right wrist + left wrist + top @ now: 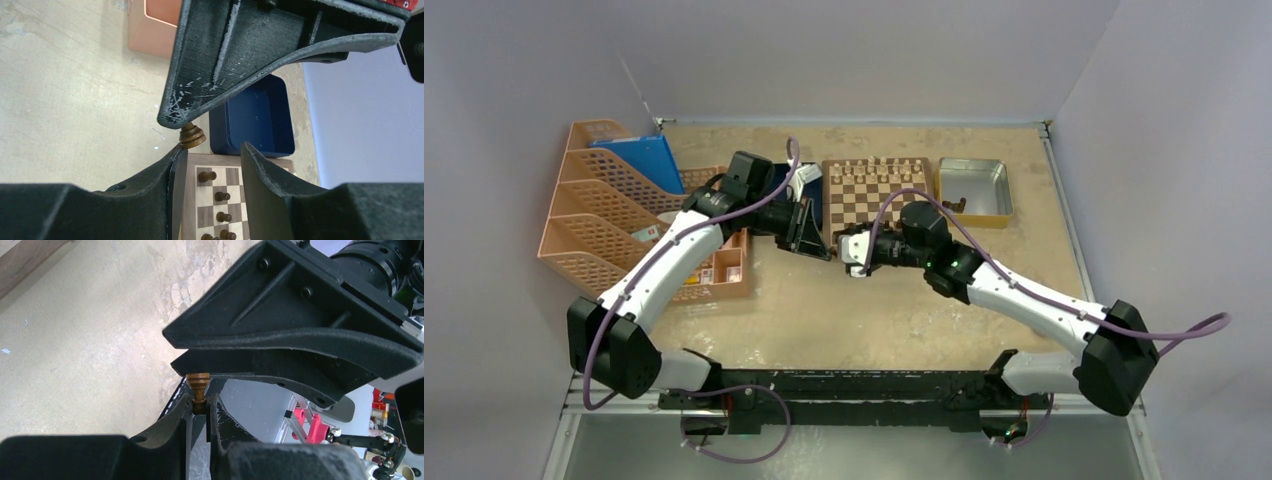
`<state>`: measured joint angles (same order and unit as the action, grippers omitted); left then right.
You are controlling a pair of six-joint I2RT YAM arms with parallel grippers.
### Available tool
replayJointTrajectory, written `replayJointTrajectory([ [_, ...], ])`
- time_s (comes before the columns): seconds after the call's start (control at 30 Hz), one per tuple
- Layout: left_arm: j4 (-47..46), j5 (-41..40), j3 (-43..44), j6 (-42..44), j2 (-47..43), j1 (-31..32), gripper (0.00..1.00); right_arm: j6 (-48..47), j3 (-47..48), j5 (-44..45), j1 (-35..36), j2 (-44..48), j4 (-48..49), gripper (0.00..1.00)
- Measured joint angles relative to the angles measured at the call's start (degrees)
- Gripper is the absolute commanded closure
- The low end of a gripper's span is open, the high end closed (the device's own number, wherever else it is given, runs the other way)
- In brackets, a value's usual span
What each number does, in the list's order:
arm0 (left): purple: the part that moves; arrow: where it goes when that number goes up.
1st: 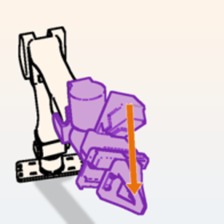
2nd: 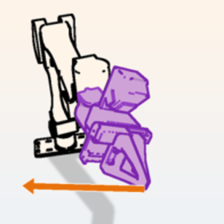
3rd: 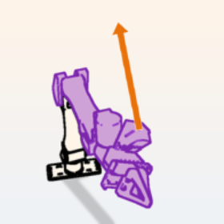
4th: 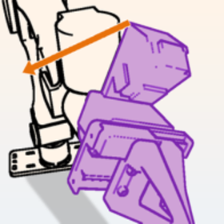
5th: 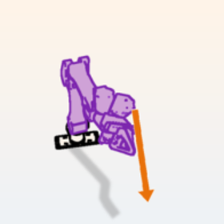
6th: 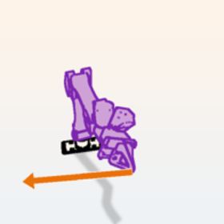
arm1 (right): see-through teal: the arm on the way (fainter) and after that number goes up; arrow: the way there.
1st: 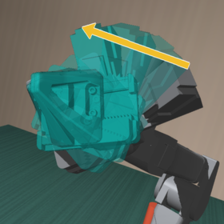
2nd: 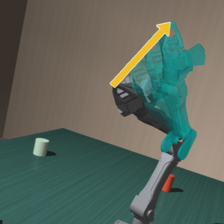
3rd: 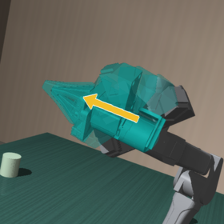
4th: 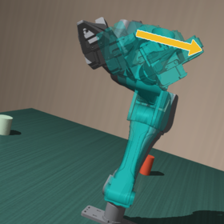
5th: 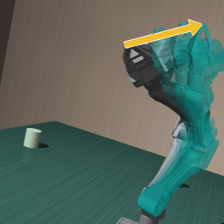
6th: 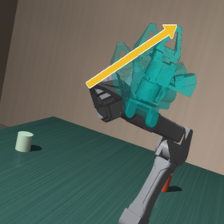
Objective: Set up the chess pieces on the board
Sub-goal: Place the chess piece on the chessboard.
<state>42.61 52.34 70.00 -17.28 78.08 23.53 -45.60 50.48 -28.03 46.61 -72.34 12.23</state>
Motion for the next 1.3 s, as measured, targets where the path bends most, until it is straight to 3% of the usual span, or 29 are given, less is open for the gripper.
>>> replayJointTrajectory([
  [0.13,0.1,-0.1,0.0,0.0,0.5,0.0,1.00,-0.9,-1.3,0.4,1.0,1.2,0.1,0.60],
  [0.43,-0.2,-0.3,0.0,-0.1,2.7,0.0,1.00,-1.0,-4.8,0.0,3.3,5.0,2.3,0.61],
  [0.8,-0.2,-0.6,0.2,0.0,3.8,0.0,1.00,-1.9,-4.7,2.1,3.6,2.5,2.1,0.60],
  [0.93,0.0,-0.7,0.2,0.0,3.9,0.0,1.00,-2.1,-4.7,3.2,3.7,2.0,2.1,0.72],
  [1.17,0.4,-1.0,0.7,0.2,4.1,0.0,1.00,-1.4,-4.7,3.6,3.6,1.6,3.7,0.82],
  [1.3,0.5,-2.8,1.2,0.4,4.1,0.0,1.00,1.5,-4.7,4.7,3.6,0.5,5.3,0.84],
])
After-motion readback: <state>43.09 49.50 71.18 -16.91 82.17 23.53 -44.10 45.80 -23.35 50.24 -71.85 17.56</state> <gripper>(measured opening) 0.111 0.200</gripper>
